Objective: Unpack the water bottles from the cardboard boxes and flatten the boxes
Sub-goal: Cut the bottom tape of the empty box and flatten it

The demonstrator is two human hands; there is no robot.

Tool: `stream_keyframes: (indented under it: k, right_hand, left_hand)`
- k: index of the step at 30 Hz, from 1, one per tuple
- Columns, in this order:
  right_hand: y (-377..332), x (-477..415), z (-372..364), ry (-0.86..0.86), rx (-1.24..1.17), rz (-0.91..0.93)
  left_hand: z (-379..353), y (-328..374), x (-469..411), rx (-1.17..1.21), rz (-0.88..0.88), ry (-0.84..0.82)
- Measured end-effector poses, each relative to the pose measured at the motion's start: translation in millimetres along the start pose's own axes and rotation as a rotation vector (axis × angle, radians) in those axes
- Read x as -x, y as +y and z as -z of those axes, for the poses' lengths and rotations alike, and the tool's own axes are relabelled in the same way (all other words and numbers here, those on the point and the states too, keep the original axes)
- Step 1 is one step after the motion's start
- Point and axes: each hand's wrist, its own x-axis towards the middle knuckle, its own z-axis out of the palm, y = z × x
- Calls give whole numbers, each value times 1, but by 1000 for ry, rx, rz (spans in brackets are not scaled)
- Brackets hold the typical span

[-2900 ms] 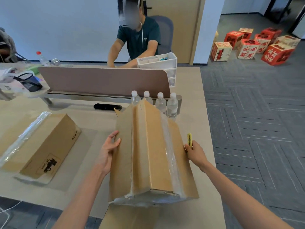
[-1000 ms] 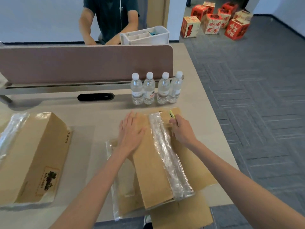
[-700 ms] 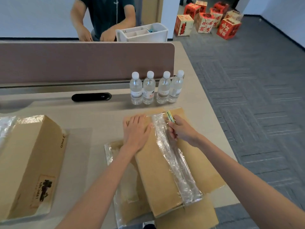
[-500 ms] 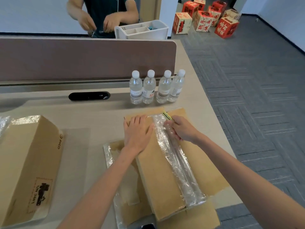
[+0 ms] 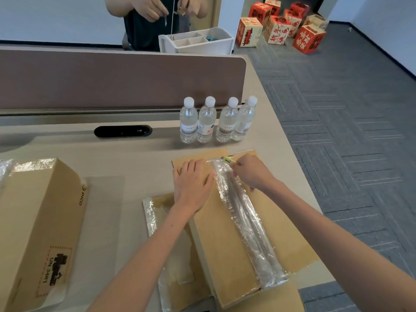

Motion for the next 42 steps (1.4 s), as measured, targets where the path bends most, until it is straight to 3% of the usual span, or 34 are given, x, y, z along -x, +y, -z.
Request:
stream_keyframes:
  k: [8,21,42]
  right_hand:
    - [-11,2,-3,-6,33,-23]
    - [-42,4,2,-87,278,-44]
    - [-27,22,7,-138,252,-90]
  left_hand:
    - [4,2,2,44,-2,25]
    - [-4,-2,1,50,0,35]
    - [-5,3,2,76,33,62]
